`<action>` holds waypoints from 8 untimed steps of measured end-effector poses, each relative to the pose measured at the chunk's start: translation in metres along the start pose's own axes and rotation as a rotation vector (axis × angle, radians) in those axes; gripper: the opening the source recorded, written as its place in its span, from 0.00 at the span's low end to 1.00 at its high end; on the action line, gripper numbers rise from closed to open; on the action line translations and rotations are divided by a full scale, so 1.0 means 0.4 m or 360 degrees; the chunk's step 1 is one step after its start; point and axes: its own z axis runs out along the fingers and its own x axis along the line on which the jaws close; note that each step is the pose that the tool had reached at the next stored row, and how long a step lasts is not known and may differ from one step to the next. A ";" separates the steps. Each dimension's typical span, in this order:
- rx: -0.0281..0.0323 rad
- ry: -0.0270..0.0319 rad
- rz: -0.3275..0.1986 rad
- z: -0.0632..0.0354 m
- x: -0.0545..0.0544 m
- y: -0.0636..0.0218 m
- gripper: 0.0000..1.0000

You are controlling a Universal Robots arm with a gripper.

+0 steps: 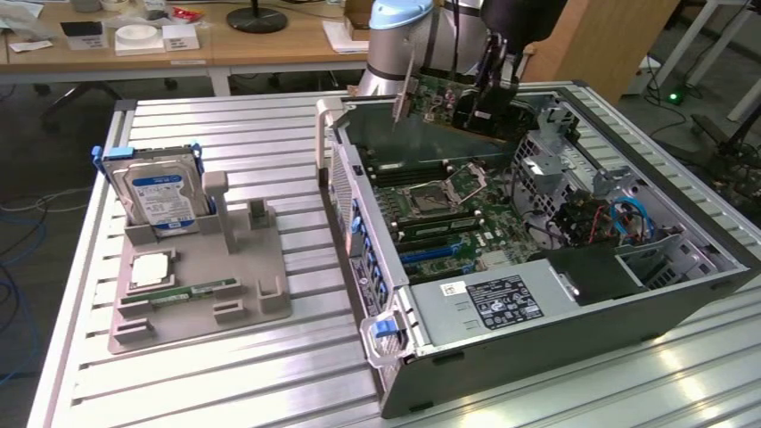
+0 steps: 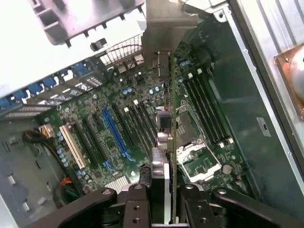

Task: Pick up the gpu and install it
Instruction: 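Insert the gpu into the slot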

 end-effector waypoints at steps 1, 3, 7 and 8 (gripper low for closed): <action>0.00110 -0.00054 -0.0014 0.001 0.000 0.000 0.28; 0.00340 -0.00166 -0.0040 0.002 0.000 0.000 0.28; 0.00570 -0.00280 -0.0124 0.006 0.000 -0.001 0.28; 0.00583 -0.00289 -0.0152 0.007 0.000 -0.001 0.28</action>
